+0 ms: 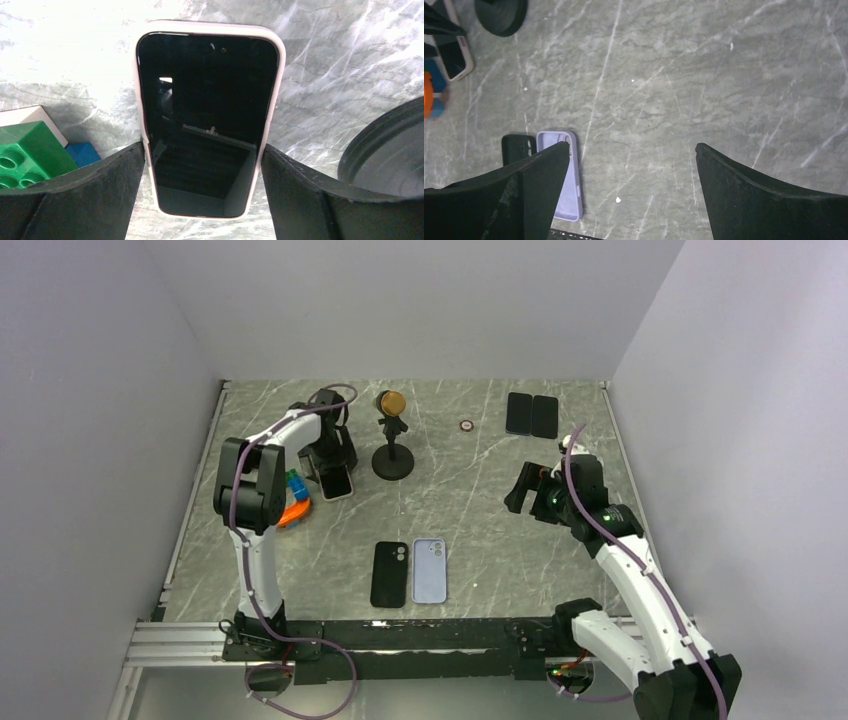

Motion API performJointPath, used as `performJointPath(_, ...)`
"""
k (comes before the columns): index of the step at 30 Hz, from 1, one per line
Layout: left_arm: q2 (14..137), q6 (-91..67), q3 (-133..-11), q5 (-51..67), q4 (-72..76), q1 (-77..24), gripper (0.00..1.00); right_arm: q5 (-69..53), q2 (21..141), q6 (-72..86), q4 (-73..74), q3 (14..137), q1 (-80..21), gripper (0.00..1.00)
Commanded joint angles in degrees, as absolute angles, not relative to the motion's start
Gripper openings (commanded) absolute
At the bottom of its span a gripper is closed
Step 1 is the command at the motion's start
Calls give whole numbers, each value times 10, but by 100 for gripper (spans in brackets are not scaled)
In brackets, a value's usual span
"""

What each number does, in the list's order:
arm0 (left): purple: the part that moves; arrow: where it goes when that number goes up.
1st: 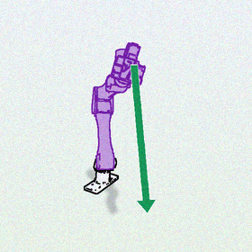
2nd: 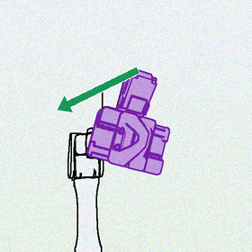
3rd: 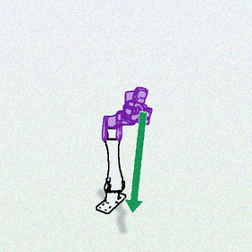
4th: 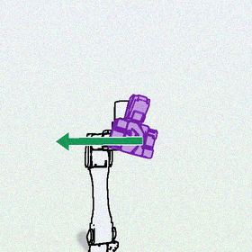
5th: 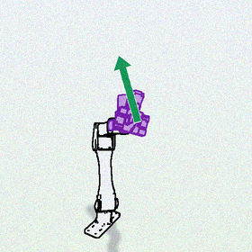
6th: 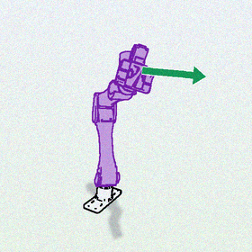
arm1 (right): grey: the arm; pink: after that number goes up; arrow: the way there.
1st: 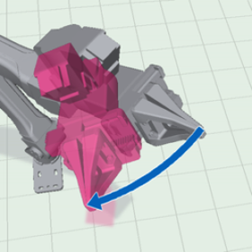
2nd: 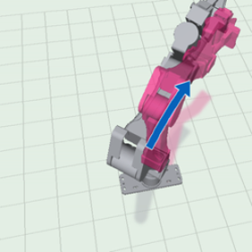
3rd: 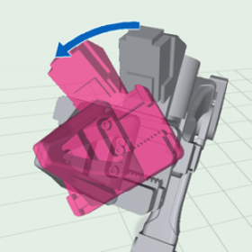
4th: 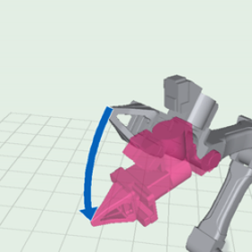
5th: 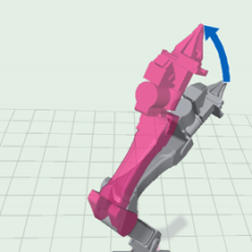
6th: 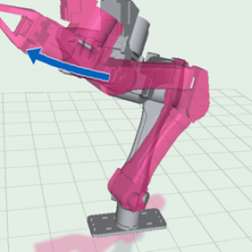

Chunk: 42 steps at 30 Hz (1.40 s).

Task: Take the phone out of the phone case
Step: Pick up the phone at the center of the board.

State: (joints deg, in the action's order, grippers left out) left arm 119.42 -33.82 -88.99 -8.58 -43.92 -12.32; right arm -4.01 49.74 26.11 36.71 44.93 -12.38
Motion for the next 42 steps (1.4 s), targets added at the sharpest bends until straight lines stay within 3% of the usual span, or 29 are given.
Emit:
performJointPath(1, 1223, -329, -919, -100, -462, -125, 85, 22, 522, 305, 407, 473, -126, 100)
performJointPath(11, 1166, -292, -859, -87, -387, -126, 33, -13, 534, 267, 398, 477, -125, 100)
performJointPath(14, 1115, -297, -838, -83, -374, -126, 20, -43, 539, 255, 376, 466, -126, 100)
performJointPath(15, 1095, -301, -828, -82, -370, -126, 9, -54, 543, 252, 369, 462, -126, 100)
performJointPath(17, 1056, -310, -806, -75, -363, -126, 0, -79, 550, 247, 353, 453, -127, 100)
performJointPath(28, 820, -422, -655, 16, -316, -181, 0, -204, 565, 312, 147, 381, -240, 98)
performJointPath(35, 684, -587, -535, 43, -232, -312, 0, -216, 613, 404, -98, 336, -414, 81)
performJointPath(42, 654, -676, -514, -42, -242, -426, 0, -192, 669, 420, -179, 329, -490, 70)
